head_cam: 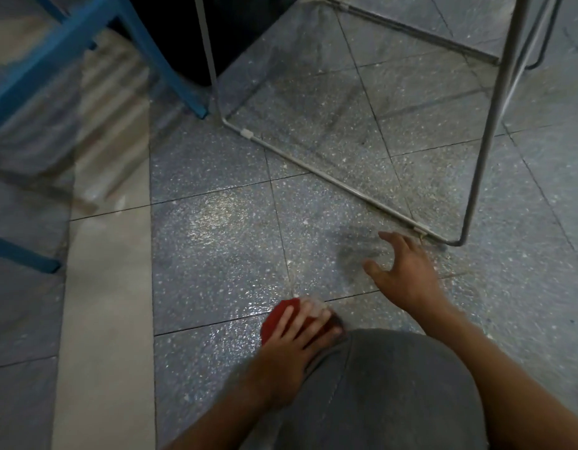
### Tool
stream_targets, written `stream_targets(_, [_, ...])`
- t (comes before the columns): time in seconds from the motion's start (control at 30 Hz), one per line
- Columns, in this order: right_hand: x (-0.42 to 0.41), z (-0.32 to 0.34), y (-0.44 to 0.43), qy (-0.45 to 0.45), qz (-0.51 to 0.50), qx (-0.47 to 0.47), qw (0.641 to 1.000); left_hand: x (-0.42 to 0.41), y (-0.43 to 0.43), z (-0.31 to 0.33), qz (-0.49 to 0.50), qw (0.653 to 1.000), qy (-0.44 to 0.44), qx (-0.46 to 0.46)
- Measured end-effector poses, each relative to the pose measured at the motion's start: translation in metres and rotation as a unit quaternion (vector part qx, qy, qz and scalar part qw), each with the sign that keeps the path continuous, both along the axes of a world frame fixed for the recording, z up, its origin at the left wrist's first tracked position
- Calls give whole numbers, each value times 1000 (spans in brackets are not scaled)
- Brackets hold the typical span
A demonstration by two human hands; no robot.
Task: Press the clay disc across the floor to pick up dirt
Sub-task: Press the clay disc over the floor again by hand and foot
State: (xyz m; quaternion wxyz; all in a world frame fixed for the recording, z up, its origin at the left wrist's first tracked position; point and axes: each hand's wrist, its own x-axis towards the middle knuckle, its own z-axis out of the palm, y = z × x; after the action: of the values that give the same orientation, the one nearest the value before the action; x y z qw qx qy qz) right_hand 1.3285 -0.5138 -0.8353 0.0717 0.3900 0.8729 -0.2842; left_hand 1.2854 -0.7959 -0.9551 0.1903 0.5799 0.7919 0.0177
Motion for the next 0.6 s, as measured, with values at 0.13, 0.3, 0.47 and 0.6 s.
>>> stream_targets(0.13, [-17, -3, -15, -6, 31, -3, 999, -63, -91, 15, 179, 983, 37, -30])
stream_targets(0.3, [-32, -13, -32, -13, 80, -25, 996, -159, -33, 14, 465, 884, 35, -37])
stream_targets(0.47, [-41, -13, -47, 9, 116, -8, 993, -161, 74, 11, 487, 873, -12, -7])
stream_targets(0.6, [-52, -10, -55, 66, 104, 11, 992, -76, 87, 6, 274, 961, 9, 42])
